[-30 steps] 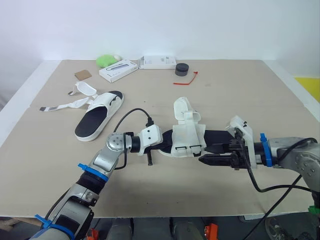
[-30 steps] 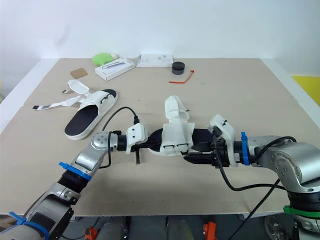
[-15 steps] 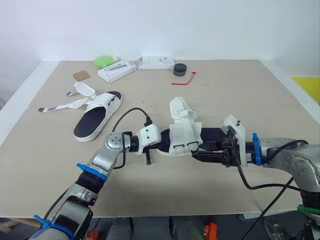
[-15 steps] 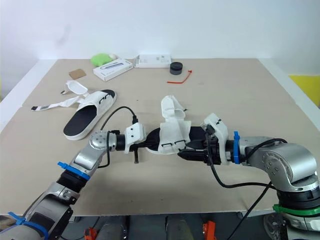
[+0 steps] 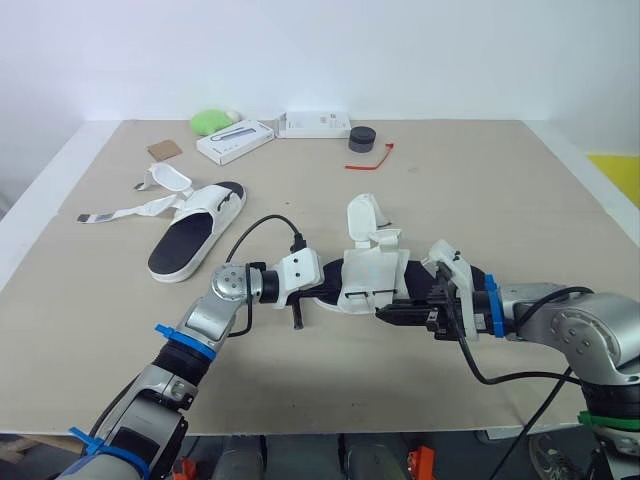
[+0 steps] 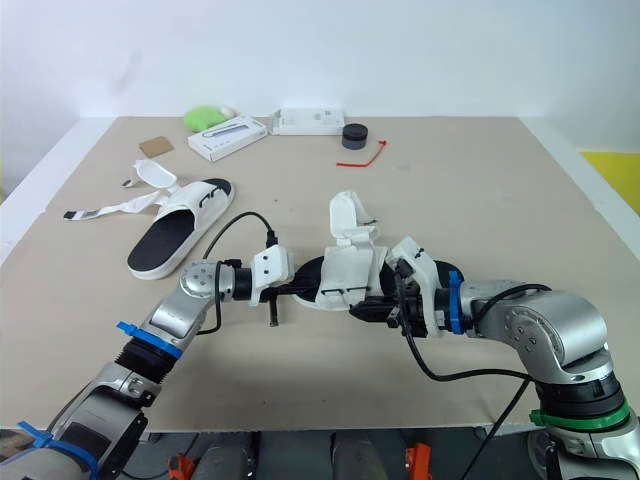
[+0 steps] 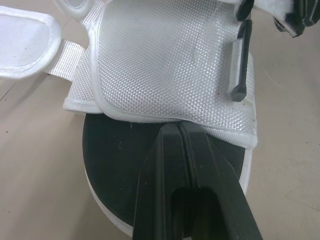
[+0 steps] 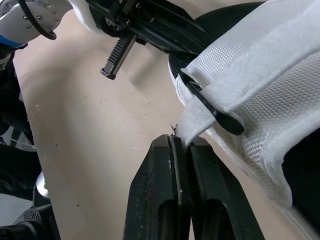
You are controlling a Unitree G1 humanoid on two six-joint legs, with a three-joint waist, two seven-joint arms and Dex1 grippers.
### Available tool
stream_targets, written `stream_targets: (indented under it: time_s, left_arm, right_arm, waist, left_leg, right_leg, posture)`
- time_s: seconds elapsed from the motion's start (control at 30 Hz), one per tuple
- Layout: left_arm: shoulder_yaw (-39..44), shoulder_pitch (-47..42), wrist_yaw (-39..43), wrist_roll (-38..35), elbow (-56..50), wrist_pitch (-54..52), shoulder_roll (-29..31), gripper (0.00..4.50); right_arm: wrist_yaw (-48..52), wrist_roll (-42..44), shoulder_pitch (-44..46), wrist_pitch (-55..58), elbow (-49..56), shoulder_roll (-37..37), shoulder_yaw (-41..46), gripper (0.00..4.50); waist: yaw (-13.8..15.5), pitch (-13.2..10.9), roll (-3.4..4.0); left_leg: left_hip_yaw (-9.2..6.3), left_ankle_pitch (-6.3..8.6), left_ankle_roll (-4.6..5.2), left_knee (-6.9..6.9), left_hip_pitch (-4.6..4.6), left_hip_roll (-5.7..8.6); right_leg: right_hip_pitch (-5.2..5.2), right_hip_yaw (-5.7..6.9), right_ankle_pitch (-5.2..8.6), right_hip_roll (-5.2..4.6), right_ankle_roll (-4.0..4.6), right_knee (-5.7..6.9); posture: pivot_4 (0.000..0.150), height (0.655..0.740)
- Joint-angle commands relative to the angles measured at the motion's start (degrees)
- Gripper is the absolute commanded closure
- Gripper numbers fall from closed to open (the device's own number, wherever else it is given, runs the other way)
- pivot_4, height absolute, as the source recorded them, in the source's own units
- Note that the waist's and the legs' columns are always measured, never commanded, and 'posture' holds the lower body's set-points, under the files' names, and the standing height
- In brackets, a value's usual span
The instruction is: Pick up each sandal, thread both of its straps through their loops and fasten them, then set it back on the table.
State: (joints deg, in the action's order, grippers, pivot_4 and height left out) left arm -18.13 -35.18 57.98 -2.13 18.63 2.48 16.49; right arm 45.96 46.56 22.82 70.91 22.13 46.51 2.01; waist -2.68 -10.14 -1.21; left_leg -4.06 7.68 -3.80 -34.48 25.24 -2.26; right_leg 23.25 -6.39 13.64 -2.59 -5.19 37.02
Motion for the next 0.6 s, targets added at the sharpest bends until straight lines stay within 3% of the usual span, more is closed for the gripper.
stream_targets:
  time_s: [0.03,0.2,0.6]
  left_arm:
    - [-0.7,-0.5,0.2,0.7,0.3,0.1,-0.1,4.5]
    - [-0.7,-0.7,0.4,0.7,0.5,0.2,0.0,4.5]
    - [-1.0,-0.7,0.3,0.6,0.8,0.4,-0.7,4.5]
  right_arm:
    - [2.8,4.3,0.1,0.5,2.1,0.4,2.0,4.45]
    - [9.6,11.9,-2.3,1.4,6.8,4.8,5.8,4.45]
    - [10.3,20.3,-3.3,-0.4,12.0,7.2,8.0,4.45]
  waist:
    - [0.0,0.0,0.0]
    - [0.0,0.0,0.0]
    - [0.1,-0.1,-0.09]
  left_leg:
    - [0.0,0.0,0.0,0.0,0.0,0.0]
    - [0.0,0.0,0.0,0.02,0.01,0.01]
    - [0.0,0.01,-0.01,0.04,0.05,0.02]
  right_leg:
    - [0.0,0.0,0.0,0.0,0.0,0.0]
    - [0.0,0.0,0.03,-0.01,0.0,0.0]
    - [0.03,0.0,0.07,-0.02,0.0,-0.01]
  posture:
    - [0.15,0.74]
    - [0.15,0.74]
    - [0.15,0.74]
